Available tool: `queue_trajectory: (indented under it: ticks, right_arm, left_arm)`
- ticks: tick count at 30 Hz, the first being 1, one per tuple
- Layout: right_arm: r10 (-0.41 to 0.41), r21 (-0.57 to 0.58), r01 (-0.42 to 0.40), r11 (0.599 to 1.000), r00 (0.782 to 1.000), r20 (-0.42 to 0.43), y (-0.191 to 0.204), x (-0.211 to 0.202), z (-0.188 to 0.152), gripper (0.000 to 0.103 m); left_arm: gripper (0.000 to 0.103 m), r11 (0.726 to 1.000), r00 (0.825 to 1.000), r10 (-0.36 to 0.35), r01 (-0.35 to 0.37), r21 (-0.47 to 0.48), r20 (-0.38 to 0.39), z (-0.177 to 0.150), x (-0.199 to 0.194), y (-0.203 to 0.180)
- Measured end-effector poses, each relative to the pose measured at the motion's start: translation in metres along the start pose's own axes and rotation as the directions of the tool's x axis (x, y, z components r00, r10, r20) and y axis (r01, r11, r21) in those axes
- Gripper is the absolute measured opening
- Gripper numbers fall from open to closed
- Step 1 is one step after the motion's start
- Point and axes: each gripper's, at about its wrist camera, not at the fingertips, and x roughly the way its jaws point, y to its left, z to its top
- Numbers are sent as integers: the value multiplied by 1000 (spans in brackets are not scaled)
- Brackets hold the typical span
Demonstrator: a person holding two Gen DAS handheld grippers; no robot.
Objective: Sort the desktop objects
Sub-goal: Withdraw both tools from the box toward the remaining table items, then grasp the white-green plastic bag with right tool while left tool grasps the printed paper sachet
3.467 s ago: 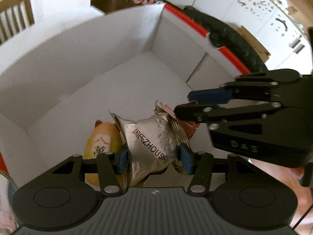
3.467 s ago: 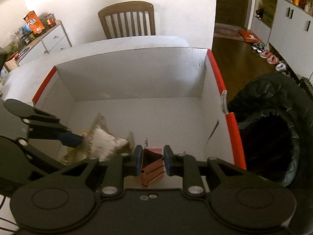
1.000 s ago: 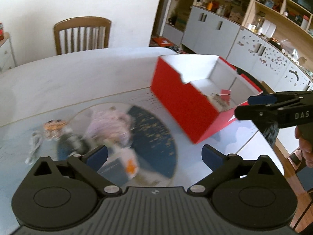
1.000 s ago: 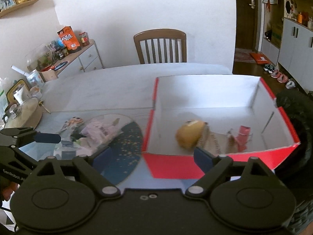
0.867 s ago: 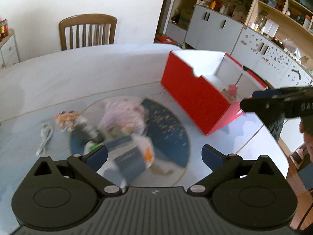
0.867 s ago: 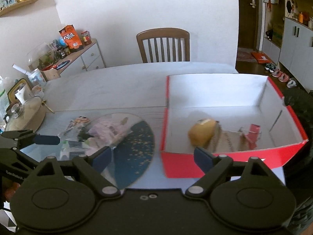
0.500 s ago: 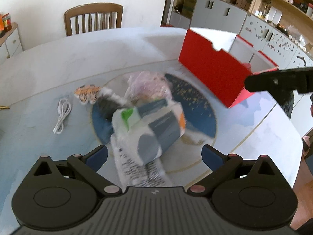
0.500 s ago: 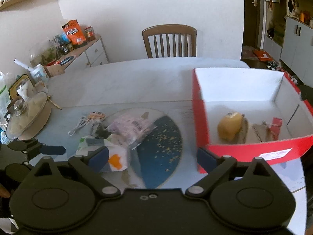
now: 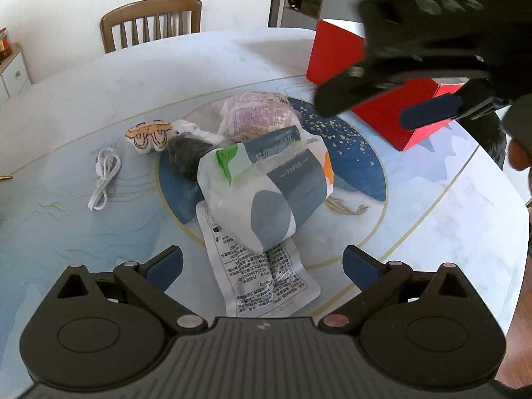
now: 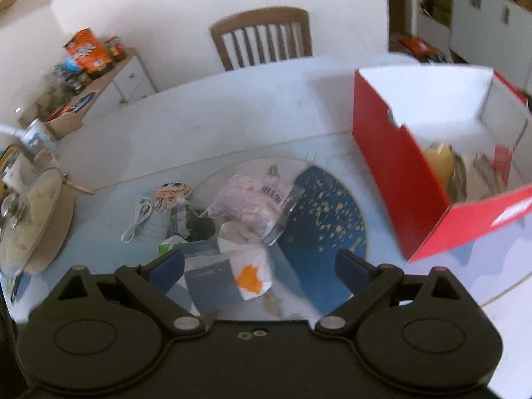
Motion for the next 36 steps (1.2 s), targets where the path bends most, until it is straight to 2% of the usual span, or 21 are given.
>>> queue_trajectory:
  ticks: [7, 13, 20, 22, 24, 29, 30, 34, 36]
  right_arm:
    - [-42, 133, 48, 990, 998, -43, 9, 24, 3, 96]
    - [-34, 313, 66, 948, 994, -105, 6, 45, 5, 92]
    - [-55, 359, 103, 928, 988, -143, 14, 61, 6, 90]
    - [-47, 406, 110, 907, 986, -162, 10, 67, 5, 89]
    - [-36, 441, 114, 890, 983, -182, 8, 72, 4, 85]
    - [-34, 453, 132, 882, 975, -219, 9, 82, 0, 79]
    - [5, 431, 89, 898, 977, -212, 8, 84, -1, 78]
    - [26, 448, 81, 890, 974, -226, 3, 87, -4, 60]
    - [46, 454, 59, 889, 975, -218, 1, 88, -4, 59]
  left_arm:
    - [103, 1000, 1000, 20, -20, 3, -4, -4, 9, 3]
    - [103, 1000, 1000, 9, -9, 14, 13, -7, 12, 2]
    - [103, 1000, 1000, 11, -11, 12, -3, -8, 21, -4]
    - [103, 1000, 1000, 22, -22, 11, -9, -7, 24, -5]
    - [103, 999, 999, 31, -31, 7, -7, -6, 27, -4]
    - [102, 1000, 1000, 29, -29, 9, -2, -1, 30, -4]
    - [102, 1000, 1000, 29, -29, 11, -1, -1, 30, -4]
    - [101, 999, 999, 40, -40, 30, 5, -1, 32, -6]
    - [100, 998, 999, 51, -51, 46, 4, -2, 32, -8]
